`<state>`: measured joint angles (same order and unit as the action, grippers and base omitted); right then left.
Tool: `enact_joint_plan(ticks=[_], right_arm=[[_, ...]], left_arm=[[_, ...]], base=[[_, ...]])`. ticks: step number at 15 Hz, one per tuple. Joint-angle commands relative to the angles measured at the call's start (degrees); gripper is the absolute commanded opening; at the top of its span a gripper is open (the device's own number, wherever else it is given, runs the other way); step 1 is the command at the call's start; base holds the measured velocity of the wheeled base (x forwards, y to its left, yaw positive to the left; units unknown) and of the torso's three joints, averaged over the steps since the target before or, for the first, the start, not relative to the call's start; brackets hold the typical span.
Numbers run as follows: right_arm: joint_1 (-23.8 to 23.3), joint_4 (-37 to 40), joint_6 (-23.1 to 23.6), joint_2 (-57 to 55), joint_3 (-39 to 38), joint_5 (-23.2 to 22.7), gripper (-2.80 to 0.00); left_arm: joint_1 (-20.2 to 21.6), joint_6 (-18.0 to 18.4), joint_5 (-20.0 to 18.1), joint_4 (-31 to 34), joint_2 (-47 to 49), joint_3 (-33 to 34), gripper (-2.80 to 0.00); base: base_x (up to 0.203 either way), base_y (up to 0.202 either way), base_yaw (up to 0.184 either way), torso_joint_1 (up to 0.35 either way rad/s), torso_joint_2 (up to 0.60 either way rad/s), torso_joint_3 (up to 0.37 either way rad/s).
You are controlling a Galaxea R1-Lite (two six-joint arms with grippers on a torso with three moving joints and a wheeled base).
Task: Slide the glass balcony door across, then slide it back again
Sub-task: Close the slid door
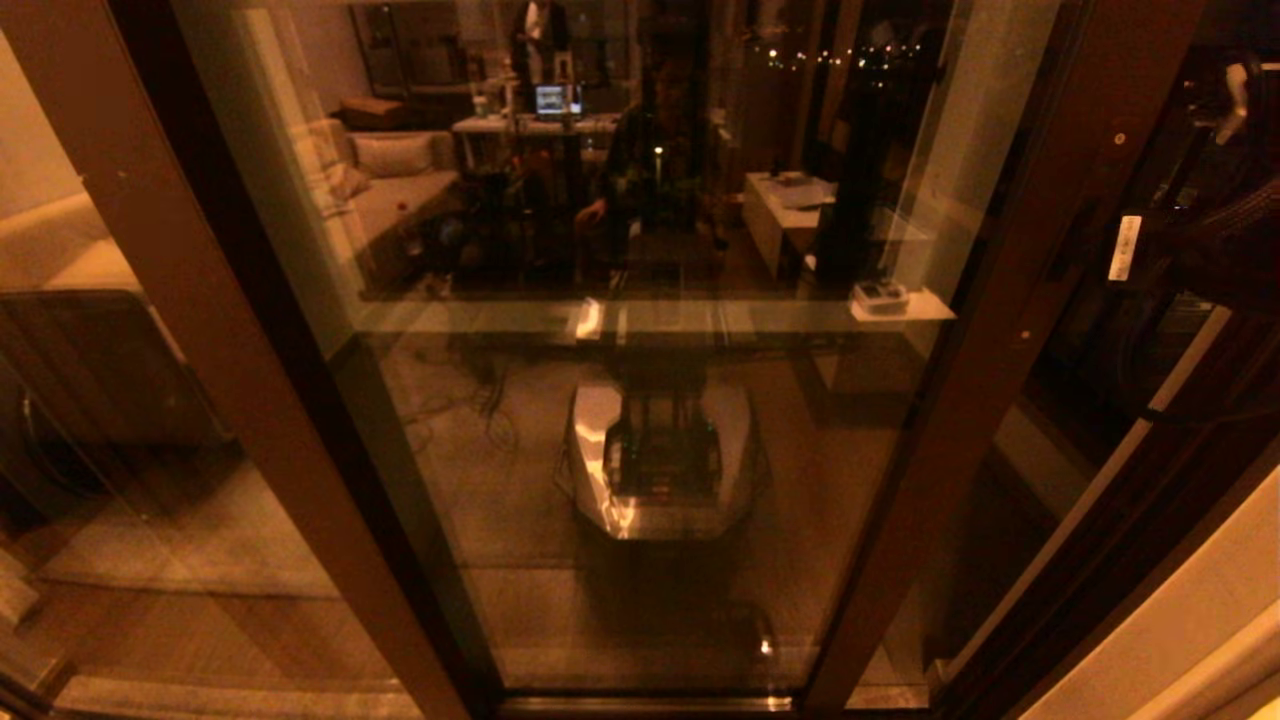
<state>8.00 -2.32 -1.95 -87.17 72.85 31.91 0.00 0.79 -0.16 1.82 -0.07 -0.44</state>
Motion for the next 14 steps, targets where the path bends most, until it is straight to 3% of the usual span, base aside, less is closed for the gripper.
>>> enact_joint_plan(ticks=[1,10,14], right_arm=[[-0.86,-0.11,0.02,-2.24,1.13,0.17,0.0],[-5.16,-0.58,0.02,-4.74,3.0,-0.01,0.0],[-4.72,-0.55,-0.12,-3.95,2.58,-0.11,0.0]], left_arm=[[0.0,0.0,-0.08,0.03,-0.1,0.0,-2.8],[0.0,0.0,-0.02,0.03,-0.18,0.0,-2.8],[0.0,0.0,-0.02,0.03,-0.1,0.0,-2.8]], base=[[0.0,0.0,0.0,0.0,0.0,0.0],[0.0,0.0,0.0,0.0,0.0,0.0],[0.0,0.0,0.0,0.0,0.0,0.0]])
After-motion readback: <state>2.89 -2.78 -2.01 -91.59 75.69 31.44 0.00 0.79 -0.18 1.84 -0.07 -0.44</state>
